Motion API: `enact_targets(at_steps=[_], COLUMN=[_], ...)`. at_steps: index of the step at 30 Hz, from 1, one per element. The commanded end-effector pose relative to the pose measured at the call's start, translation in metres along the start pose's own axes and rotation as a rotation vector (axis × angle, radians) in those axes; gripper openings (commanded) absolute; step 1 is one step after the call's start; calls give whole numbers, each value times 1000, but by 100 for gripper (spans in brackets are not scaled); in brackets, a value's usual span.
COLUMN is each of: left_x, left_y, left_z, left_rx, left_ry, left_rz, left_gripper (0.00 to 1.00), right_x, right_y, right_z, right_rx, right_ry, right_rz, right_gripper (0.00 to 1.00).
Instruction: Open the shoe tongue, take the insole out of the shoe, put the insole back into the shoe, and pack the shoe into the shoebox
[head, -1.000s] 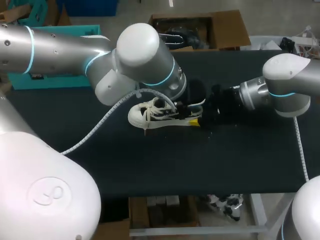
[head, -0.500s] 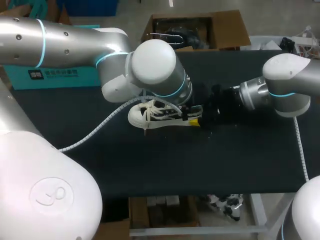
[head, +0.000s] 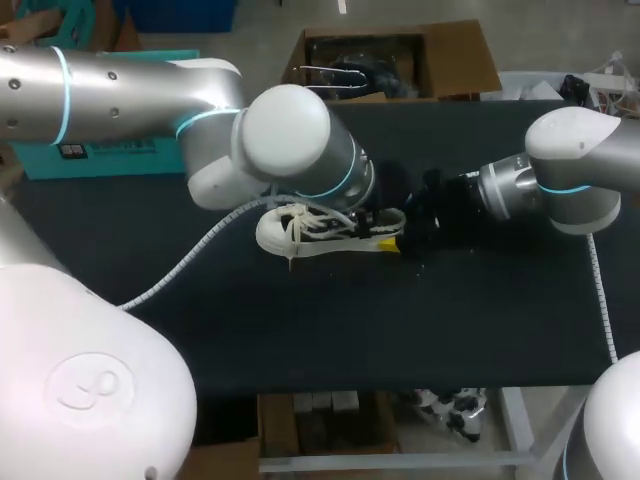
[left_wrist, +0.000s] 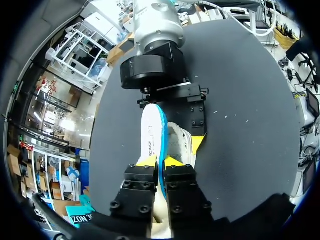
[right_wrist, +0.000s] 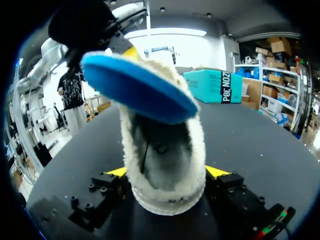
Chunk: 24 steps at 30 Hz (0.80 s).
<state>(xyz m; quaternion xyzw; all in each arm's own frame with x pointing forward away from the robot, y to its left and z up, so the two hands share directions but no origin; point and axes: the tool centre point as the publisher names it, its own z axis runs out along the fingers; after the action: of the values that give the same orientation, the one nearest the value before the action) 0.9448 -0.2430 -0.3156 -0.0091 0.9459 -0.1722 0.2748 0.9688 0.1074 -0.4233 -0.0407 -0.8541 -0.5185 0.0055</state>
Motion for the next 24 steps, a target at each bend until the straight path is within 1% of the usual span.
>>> enact_targets(at_steps=[1, 6, 8, 11, 15, 16, 17, 18, 20, 22, 24], left_x=[-10, -16, -18, -21, -24, -25, -25, -27, -28, -29, -31], left_y=[8, -6, -14, -28, -45, -51, -54, -58, -66, -73, -81], left_z=[-19, -37, -41, -46, -53, -55, -57, -59, -63, -66, -68], left_rx=[100, 202, 221, 264, 338, 369, 393, 421, 472, 526, 592], left_ry=[76, 120, 115, 133, 164, 178, 189, 204, 228, 257, 307], left_rz=[10, 31, 27, 44, 61, 70, 77, 84, 97, 112, 133], left_gripper=[0, 0, 0, 0, 0, 0, 0, 0, 0, 0, 0], right_x=[-2, -2, -2, -2, -3, -3, -2, -2, 1, 4, 8], right_y=[-4, -4, -4, -4, -2, -1, -1, -1, -1, -1, -3], right_z=[2, 2, 2, 2, -5, -7, -9, -12, -20, -30, -40], right_rx=[-2, -2, -2, -2, 9, 12, 18, 28, 30, 51, 66], right_ry=[0, 0, 0, 0, 2, 2, 9, 8, 3, -9, -18], right_rz=[0, 0, 0, 0, -5, -4, -5, 5, 1, 7, 16], right_gripper=[0, 0, 0, 0, 0, 4, 45, 100, 100, 100, 100])
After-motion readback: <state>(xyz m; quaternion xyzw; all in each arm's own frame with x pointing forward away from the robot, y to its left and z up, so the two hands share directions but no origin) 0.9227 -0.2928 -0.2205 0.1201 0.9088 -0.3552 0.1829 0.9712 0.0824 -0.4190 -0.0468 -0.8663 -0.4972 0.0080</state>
